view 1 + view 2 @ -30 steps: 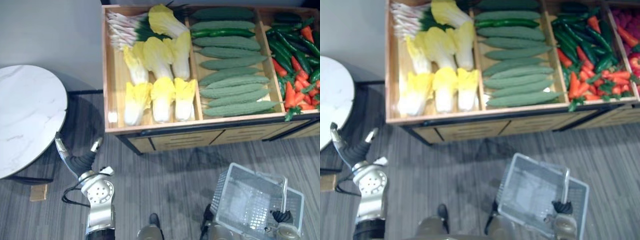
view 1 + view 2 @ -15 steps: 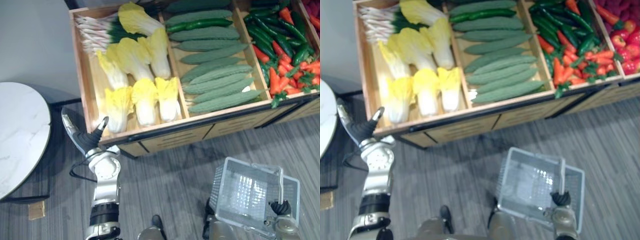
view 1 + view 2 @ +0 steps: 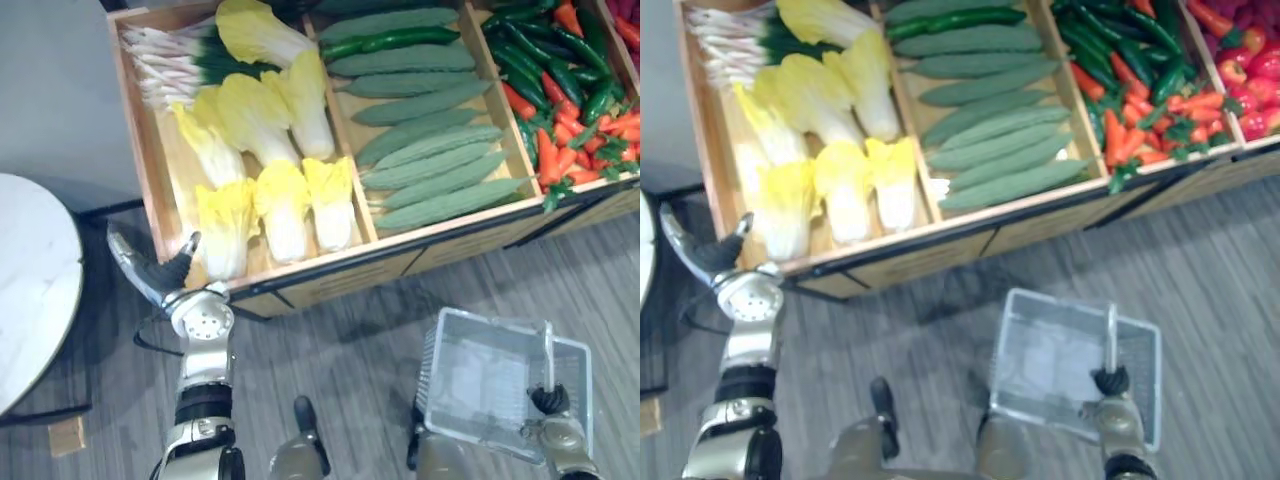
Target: Pick vegetable in the basket
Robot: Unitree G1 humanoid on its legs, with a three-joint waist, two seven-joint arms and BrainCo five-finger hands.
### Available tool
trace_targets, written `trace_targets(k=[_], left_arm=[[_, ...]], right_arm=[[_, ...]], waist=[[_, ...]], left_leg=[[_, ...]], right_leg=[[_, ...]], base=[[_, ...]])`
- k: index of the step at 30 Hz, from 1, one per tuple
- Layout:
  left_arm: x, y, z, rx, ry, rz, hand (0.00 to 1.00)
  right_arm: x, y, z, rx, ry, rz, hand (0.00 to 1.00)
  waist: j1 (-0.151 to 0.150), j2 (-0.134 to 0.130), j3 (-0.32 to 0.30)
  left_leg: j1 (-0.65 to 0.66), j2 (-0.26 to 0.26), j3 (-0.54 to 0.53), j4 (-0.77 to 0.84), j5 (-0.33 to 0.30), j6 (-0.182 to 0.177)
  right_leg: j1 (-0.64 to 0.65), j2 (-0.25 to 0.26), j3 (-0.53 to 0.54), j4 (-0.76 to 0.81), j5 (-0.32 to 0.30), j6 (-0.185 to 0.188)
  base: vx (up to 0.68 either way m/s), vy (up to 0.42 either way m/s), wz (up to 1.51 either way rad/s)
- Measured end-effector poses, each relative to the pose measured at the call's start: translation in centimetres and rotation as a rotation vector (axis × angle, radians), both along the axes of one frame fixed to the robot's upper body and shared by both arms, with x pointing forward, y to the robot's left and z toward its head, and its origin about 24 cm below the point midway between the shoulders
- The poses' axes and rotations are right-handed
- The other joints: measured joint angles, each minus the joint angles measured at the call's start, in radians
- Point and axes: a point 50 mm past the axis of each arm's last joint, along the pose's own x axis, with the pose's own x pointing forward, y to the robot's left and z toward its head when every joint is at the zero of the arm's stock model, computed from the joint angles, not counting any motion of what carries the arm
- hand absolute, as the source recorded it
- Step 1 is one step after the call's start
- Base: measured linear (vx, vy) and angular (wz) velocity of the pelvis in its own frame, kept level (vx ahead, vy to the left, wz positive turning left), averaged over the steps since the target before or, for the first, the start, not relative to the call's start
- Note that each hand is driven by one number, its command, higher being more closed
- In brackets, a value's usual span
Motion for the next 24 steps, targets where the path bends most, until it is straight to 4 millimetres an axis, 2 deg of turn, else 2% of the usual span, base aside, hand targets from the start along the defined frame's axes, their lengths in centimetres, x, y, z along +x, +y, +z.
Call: trace_targets(k=[2, 3, 4, 5, 6, 8, 11, 14, 19, 24], left_arm=[[0.0, 0.1, -0.5, -0.007, 0.027, 0.004, 0.0], [0.0, 0.1, -0.8, -0.026, 0.037, 0.013, 0.0], [0.2, 0.1, -1.0, -0.029, 0.048, 0.012, 0.0], [0.4, 0.2, -1.0, -0.031, 0.054, 0.012, 0.0], [0.8, 0.0, -1.0, -0.034, 0.062, 0.003, 0.0], [0.7, 0.0, -1.3, -0.036, 0.078, 0.017, 0.0], [1.0, -0.2, -1.6, -0.036, 0.101, 0.006, 0.0], [1.4, -0.9, -1.7, -0.025, 0.117, -0.035, 0.0], [1.2, -1.1, -1.7, 0.023, 0.126, -0.042, 0.0], [0.6, -1.6, -1.9, 0.029, 0.115, -0.055, 0.0]], right_arm=[[0.2, 0.1, 0.1, -0.001, -0.006, 0.001, 1.0], [0.6, 0.0, 0.3, -0.004, -0.019, 0.003, 1.0], [0.5, 0.1, 0.3, -0.005, -0.02, 0.006, 1.0], [0.2, 0.1, 0.1, -0.005, -0.011, 0.006, 1.0], [0.2, -0.1, 0.2, -0.011, -0.012, 0.005, 1.0], [0.9, -0.1, 0.6, -0.018, -0.034, 0.019, 1.0], [1.0, 0.2, 0.6, -0.017, -0.026, 0.034, 1.0], [0.8, 0.1, 0.5, -0.021, -0.023, 0.027, 1.0], [0.3, -0.1, 0.4, -0.035, -0.017, 0.004, 1.0], [0.2, -0.1, 0.3, -0.036, -0.016, 0.0, 1.0]], waist=[[0.001, -0.001, 0.003], [0.0, 0.017, 0.013], [-0.001, 0.018, 0.016], [-0.002, 0.005, 0.015], [-0.002, -0.012, 0.019], [-0.004, 0.004, 0.029], [-0.004, 0.008, 0.031], [-0.028, 0.006, 0.032], [-0.022, 0.001, 0.034], [-0.025, 0.001, 0.034]], left_leg=[[0.004, 0.01, -0.002, 0.001, 0.0, 0.0], [0.013, 0.036, -0.002, 0.001, 0.001, 0.001], [0.017, 0.043, -0.002, 0.002, 0.002, -0.002], [0.018, 0.033, -0.005, 0.002, 0.002, -0.003], [0.024, 0.02, -0.004, -0.007, 0.004, -0.008], [0.026, 0.034, 0.004, -0.03, 0.019, -0.03], [0.036, 0.055, 0.007, -0.046, 0.037, -0.048], [0.04, 0.054, 0.007, -0.059, 0.037, -0.048], [0.04, 0.035, 0.013, -0.073, 0.042, -0.047], [0.044, 0.037, 0.019, -0.095, 0.06, -0.051]], right_leg=[[-0.018, 0.005, -0.002, 0.044, 0.0, 0.0], [-0.067, 0.025, 0.009, 0.114, -0.027, 0.004], [-0.052, 0.057, 0.041, 0.029, -0.021, 0.012], [-0.046, 0.06, 0.05, -0.013, 0.005, 0.012], [-0.036, 0.054, 0.035, -0.038, -0.007, 0.018], [-0.042, 0.072, 0.04, -0.058, -0.007, 0.018], [-0.041, 0.098, 0.042, -0.069, -0.007, 0.017], [-0.041, 0.099, 0.042, -0.073, -0.007, 0.017], [-0.04, 0.092, 0.045, -0.107, -0.006, 0.02], [-0.041, 0.101, 0.047, -0.118, -0.002, 0.024]], base=[[0.06, 0.023, -0.03], [0.03, -0.039, -0.12], [0.02, -0.04, 0.01], [0.02, -0.107, 0.2], [0.03, -0.112, 0.04], [0.03, -0.114, -0.21], [0.0, -0.111, -0.16], [-0.05, -0.017, 0.01], [-0.08, 0.0, -0.04], [-0.06, -0.015, -0.02]])
